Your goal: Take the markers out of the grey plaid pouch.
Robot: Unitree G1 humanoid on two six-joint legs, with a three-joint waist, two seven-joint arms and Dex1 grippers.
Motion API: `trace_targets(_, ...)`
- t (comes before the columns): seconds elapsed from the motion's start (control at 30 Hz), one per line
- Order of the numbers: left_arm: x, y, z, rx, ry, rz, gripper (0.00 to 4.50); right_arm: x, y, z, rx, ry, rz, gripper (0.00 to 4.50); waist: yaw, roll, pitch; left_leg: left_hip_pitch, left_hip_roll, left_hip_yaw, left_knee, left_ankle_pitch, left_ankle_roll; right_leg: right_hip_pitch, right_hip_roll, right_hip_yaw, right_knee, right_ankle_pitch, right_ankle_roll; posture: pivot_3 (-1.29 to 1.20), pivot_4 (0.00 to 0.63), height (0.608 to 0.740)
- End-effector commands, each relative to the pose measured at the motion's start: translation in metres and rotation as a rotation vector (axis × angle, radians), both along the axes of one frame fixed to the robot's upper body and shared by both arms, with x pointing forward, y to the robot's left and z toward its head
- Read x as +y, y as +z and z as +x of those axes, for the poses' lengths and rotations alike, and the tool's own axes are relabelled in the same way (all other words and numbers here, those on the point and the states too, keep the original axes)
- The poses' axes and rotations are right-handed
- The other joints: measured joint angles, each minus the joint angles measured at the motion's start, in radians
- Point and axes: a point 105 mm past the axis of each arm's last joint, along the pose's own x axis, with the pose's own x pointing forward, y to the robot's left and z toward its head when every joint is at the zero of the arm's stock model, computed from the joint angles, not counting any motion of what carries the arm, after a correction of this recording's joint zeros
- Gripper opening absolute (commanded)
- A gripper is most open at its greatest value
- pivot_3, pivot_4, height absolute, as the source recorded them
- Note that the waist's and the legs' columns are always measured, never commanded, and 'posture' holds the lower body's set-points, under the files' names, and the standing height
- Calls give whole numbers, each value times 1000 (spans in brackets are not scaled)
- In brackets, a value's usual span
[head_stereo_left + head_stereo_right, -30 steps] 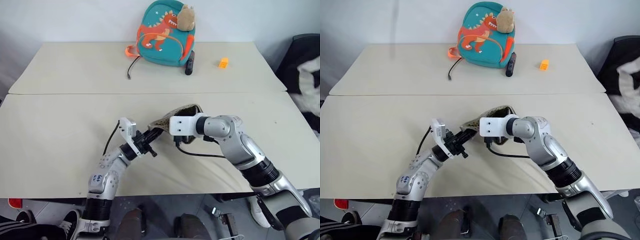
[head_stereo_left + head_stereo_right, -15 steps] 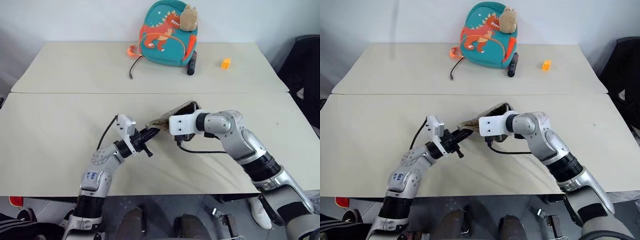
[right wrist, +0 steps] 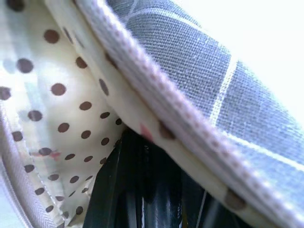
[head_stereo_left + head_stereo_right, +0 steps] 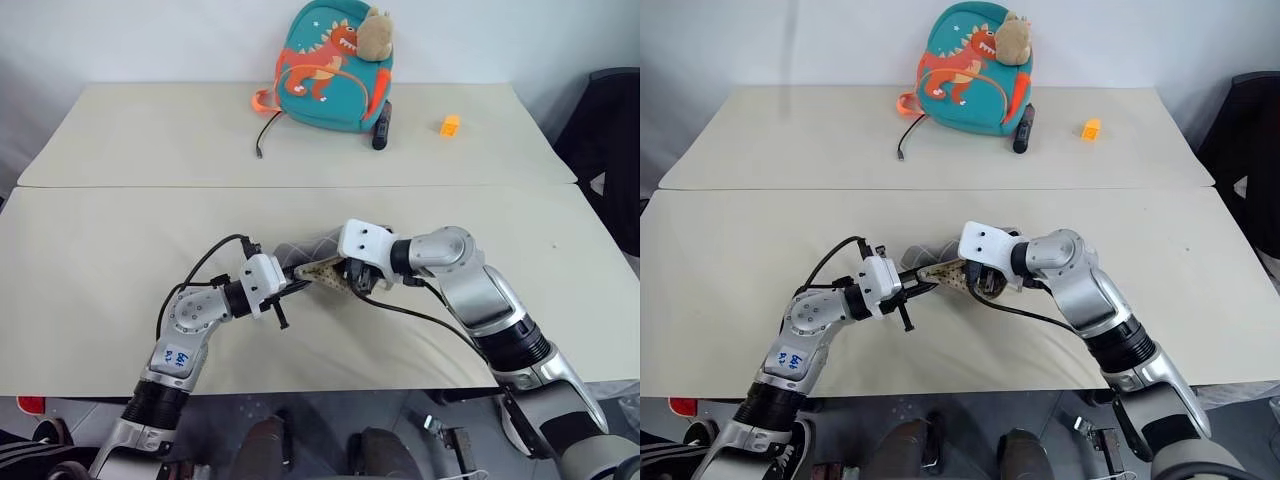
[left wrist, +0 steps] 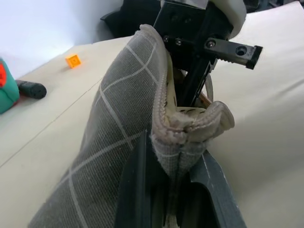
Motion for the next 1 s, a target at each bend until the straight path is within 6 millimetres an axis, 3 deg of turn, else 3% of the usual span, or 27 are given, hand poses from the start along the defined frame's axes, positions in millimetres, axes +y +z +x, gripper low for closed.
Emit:
trace_targets(0.03, 11, 5, 10, 90, 87, -147, 0, -1, 29, -9, -147, 87, 15, 700, 3, 0, 0, 0, 0, 0, 0, 0, 0, 0, 0, 0, 0, 0, 0, 0, 150, 740)
trace_targets(0.2, 24, 26, 22, 216, 147, -443, 0, -4, 25, -8, -271, 120, -45, 700, 5, 0, 0, 0, 0, 0, 2, 0, 0, 0, 0, 0, 1, 0, 0, 0, 150, 740)
trace_targets(0.4, 30, 32, 23, 318, 155, -642, 0, -7, -7, -10, -349, 156, -184, 700, 2, -1, 0, 0, 0, 0, 4, 0, 0, 1, 0, 0, 2, 0, 0, 0, 150, 740)
trace_targets(0.63, 25, 24, 21, 340, 163, -595, 0, 1, 19, -6, -426, 157, -115, 700, 0, -1, 1, 0, 1, -1, 7, 0, 0, 3, 1, 0, 1, 0, 0, 0, 150, 740)
trace_targets(0.87, 16, 9, 5, 247, 89, -357, 0, -7, 37, 0, -299, 51, 45, 700, 2, -1, 1, 0, 1, -1, 6, 0, 0, 4, 1, -1, 0, 0, 0, 0, 150, 740)
trace_targets(1.0, 25, 10, 8, 216, 113, -344, 0, -12, 42, -6, -172, 42, 127, 700, 7, -1, 1, 0, 2, -1, 6, 0, 0, 4, 1, -1, -1, 0, 0, 0, 150, 740)
